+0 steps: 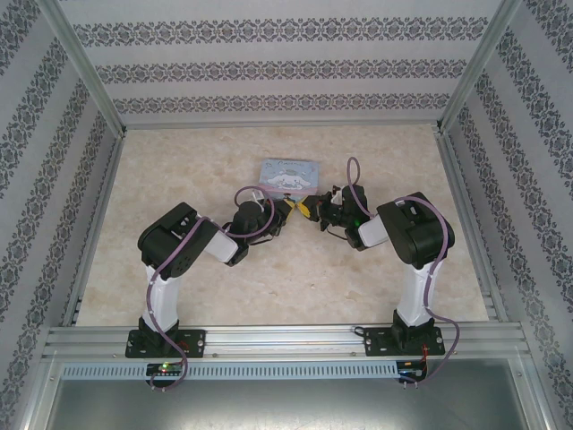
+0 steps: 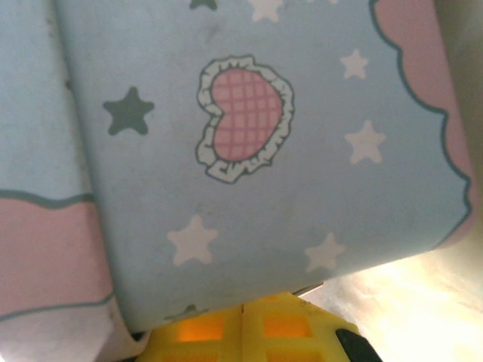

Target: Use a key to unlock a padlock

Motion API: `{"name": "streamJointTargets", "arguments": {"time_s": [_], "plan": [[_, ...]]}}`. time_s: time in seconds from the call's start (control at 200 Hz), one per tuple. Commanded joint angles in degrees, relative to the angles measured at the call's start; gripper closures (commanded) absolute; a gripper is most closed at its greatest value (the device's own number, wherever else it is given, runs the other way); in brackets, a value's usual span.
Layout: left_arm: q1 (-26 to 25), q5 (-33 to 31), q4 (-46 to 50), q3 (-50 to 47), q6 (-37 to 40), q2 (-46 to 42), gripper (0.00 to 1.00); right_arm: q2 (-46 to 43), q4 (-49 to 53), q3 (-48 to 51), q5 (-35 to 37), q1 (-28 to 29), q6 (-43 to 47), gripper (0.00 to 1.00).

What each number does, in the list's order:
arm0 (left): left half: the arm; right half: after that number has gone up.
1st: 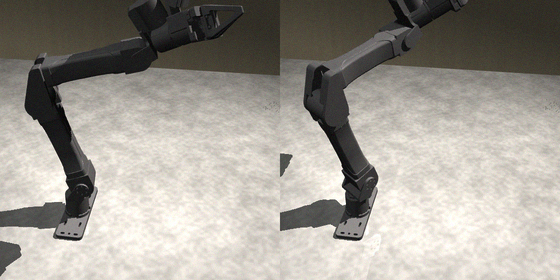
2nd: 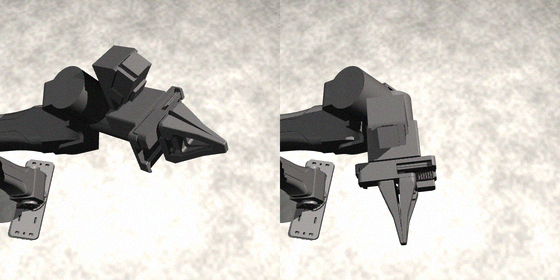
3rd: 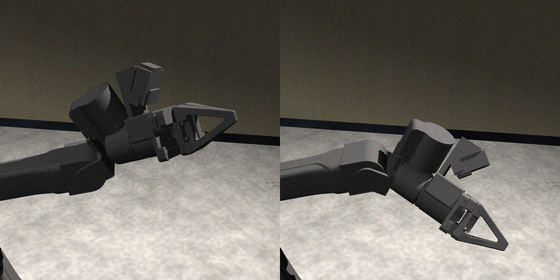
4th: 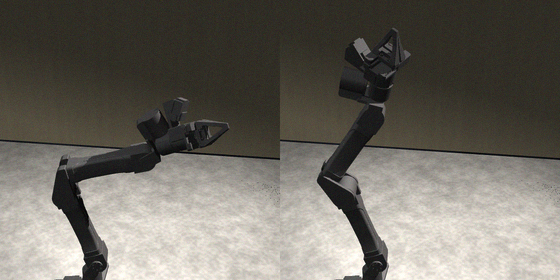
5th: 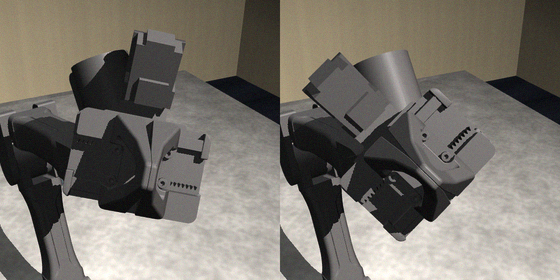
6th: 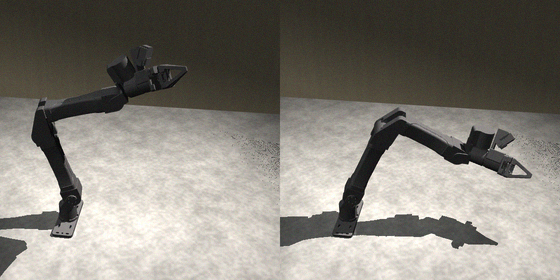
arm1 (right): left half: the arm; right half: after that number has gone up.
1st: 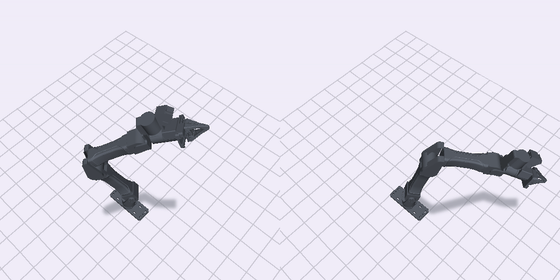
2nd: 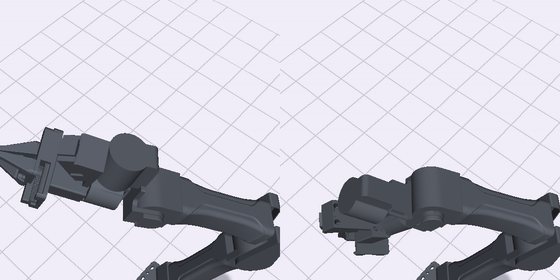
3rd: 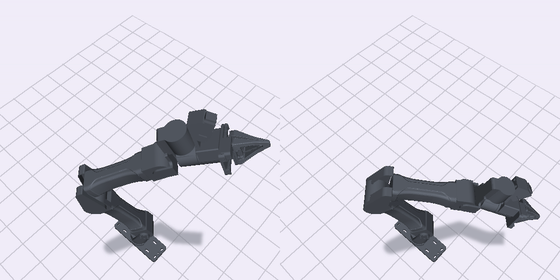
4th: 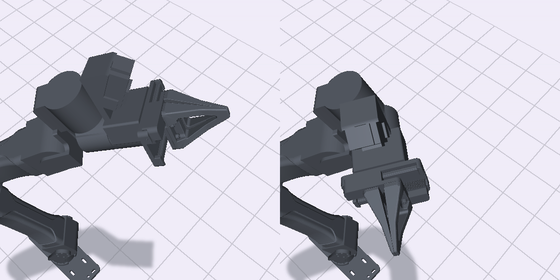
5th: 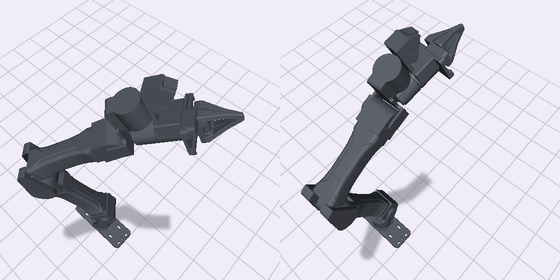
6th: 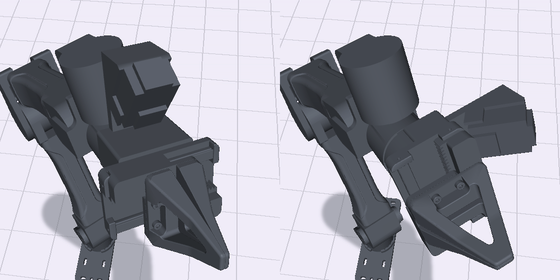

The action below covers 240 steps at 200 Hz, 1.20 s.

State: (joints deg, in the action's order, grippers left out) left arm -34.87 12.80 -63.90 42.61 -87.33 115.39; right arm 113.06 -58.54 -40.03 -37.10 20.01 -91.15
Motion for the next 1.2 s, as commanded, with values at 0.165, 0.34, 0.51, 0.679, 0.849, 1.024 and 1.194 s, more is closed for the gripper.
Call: {"name": "streamJointTargets", "arguments": {"time_s": [0.165,0.34,0.51,0.679,0.849,1.024,1.194], "plan": [[-3.7,10.2,0.2,-0.7,4.1,-0.9,1.0,-0.2,-8.1,-2.0,-1.1,1.1,1.2,1.0],[-3.5,9.1,1.7,-1.3,5.1,-1.4,1.0,-1.5,-7.6,-1.1,-1.0,1.0,2.0,0.97],[-3.5,7.3,1.6,-2.0,4.7,-1.5,1.0,-3.3,-6.4,-0.4,-0.8,0.6,3.3,0.64],[-3.5,6.2,1.9,-2.2,4.5,-1.4,1.0,-5.9,-4.3,1.3,-0.7,0.1,4.9,0.46],[-3.2,5.9,2.1,-2.1,4.6,-1.3,1.0,-8.7,1.1,4.5,-1.9,-0.9,8.2,0.32],[-2.8,5.6,2.6,-2.0,4.7,-1.3,1.0,-11.6,6.3,8.9,-4.6,-2.3,11.4,0.25],[-2.5,5.7,3.1,-1.4,5.0,-1.0,1.0,-15.2,11.9,12.1,-6.6,-2.3,14.8,0.25]]}}
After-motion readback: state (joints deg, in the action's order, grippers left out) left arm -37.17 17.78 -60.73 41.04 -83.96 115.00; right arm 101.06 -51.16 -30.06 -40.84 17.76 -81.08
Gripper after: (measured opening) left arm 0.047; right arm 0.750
